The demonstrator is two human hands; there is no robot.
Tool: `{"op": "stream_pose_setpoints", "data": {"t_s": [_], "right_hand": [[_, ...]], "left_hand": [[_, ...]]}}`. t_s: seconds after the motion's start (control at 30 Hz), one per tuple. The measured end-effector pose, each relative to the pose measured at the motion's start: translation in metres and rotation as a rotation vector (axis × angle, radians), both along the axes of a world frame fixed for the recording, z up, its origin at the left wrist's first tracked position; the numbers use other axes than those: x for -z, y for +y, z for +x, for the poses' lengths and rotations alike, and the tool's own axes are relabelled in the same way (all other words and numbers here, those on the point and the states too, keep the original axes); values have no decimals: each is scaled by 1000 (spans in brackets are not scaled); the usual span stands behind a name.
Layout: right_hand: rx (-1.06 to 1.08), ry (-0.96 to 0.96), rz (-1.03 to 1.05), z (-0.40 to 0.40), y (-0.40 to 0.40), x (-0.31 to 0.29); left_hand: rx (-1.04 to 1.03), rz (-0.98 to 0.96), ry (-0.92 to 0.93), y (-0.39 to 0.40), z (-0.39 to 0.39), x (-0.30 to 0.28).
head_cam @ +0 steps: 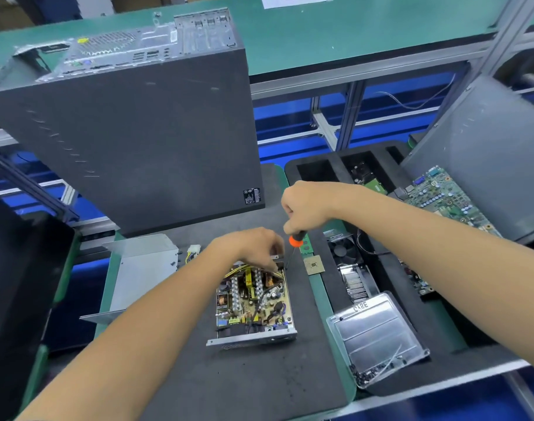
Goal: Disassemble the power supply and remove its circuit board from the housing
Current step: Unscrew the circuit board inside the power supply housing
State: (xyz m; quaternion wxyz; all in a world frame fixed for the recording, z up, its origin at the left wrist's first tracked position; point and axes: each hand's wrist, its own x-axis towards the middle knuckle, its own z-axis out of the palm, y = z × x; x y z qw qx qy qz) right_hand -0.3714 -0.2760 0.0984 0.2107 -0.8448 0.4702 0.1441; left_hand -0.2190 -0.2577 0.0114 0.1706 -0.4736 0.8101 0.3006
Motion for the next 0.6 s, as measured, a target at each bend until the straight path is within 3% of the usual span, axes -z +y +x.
{"op": "stream_pose_setpoints", "data": {"t_s": [0.17,0.43,0.6], "right_hand": [[-12,-1,15,6,1,6],[-22,21,32,8,1,4],[-3,41,53,7,0,-4]], "left_hand": [[-146,190,235,-7,13,-1],[-279,128,434,-9,19,10],[-280,92,445,-10,23,19]]}}
